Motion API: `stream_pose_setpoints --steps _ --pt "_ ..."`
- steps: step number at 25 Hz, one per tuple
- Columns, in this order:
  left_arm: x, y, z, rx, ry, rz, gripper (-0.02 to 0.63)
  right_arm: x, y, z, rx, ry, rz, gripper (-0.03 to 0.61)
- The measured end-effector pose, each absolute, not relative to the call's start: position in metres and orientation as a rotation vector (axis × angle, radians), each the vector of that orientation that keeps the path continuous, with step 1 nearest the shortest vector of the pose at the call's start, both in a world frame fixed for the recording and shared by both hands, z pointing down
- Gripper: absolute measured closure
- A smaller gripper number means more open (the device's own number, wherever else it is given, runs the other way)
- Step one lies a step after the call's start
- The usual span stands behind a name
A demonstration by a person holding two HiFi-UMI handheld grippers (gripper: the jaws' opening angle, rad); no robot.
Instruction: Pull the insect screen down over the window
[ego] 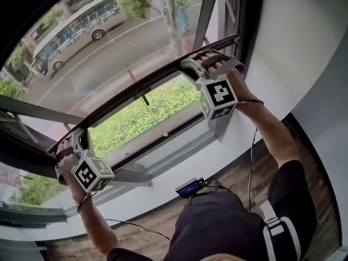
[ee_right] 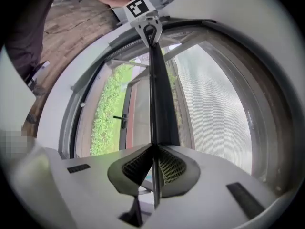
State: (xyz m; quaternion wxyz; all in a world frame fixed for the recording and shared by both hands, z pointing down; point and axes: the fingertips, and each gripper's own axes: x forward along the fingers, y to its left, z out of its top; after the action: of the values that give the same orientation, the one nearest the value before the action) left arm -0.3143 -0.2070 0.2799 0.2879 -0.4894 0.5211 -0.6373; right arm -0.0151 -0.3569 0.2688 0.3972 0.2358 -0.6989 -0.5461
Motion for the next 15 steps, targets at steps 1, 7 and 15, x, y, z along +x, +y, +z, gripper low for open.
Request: stream_pose_setpoints --steps 1,7,15 --pt "-0.313 -0.206 0.279 -1.306 1.391 -1.71 0.6 -0.002 -0.364 0.269 0.634 -1.748 -1.38 0.558" --pt "-0.306 -0.206 0.271 -1.296 1.415 -1.687 0.6 0.033 -0.38 0.262 0.659 -1.683 -1.378 0.559" --pt "-0.285 -0.216 0.333 -1.415 1.369 -1.701 0.6 0.061 -0.376 0.32 0.542 -1.596 -1.275 0.566"
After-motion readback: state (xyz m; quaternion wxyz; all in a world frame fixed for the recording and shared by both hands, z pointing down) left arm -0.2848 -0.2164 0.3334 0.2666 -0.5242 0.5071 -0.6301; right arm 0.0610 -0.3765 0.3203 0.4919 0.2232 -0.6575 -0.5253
